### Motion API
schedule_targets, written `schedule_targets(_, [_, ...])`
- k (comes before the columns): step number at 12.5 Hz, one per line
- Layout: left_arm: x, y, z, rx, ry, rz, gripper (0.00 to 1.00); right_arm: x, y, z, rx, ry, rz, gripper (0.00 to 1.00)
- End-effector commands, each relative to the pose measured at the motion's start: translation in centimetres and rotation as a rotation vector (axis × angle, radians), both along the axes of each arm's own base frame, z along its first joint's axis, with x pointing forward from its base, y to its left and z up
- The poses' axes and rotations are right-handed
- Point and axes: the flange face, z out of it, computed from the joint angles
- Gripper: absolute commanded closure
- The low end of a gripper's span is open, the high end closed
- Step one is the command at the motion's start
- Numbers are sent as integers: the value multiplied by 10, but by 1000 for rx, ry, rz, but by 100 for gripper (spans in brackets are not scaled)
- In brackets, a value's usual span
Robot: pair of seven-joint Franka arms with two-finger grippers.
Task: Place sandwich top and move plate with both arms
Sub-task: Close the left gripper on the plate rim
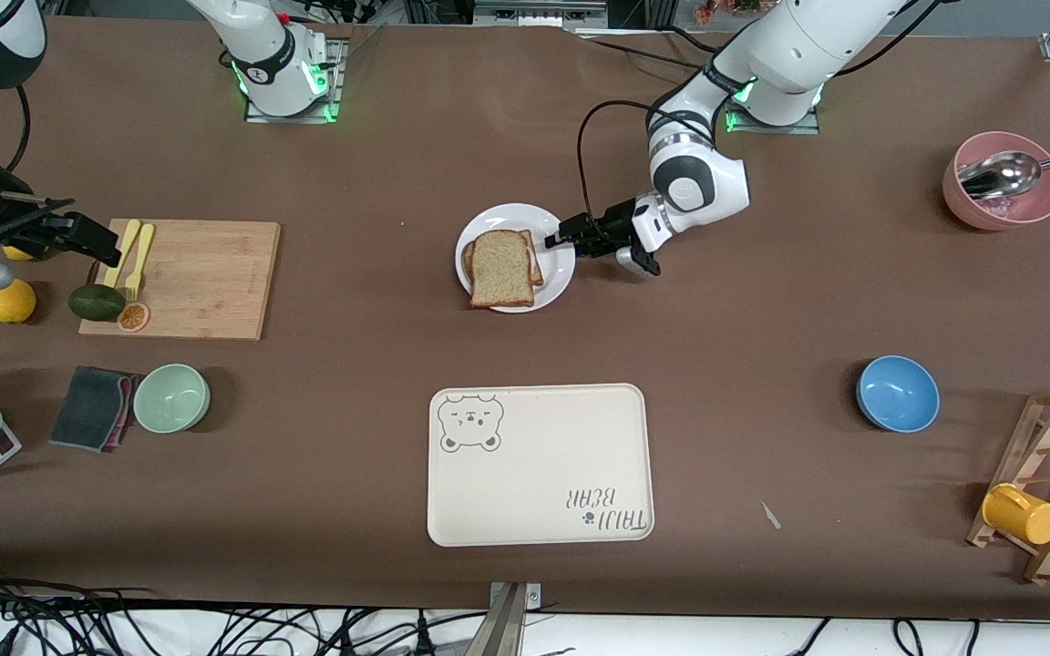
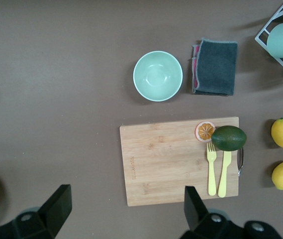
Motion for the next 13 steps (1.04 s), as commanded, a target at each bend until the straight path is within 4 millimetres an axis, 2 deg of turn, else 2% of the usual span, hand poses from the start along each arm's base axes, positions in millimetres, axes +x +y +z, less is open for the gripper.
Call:
schedule_targets(1, [-10,-16,3,-2,-10,22,47,-1,-1,5,-4,2,-13,0])
schedule_targets(3, [-17,-19,-1,-2,-31,38,47,-1,1,4,-4,-5,7,0])
schedule_targets(5, [-23,-19,-11,6,-49,43,56,-1,3,4,-2,-3,11,0])
schedule_targets(10, [-22,-18,-25,13,-80,34,100,4,2,2,-3,-40,9,0])
schedule_targets(13, [-16,-13,-24,14,-85,47,100,5,15,3,-16,-44,33,0])
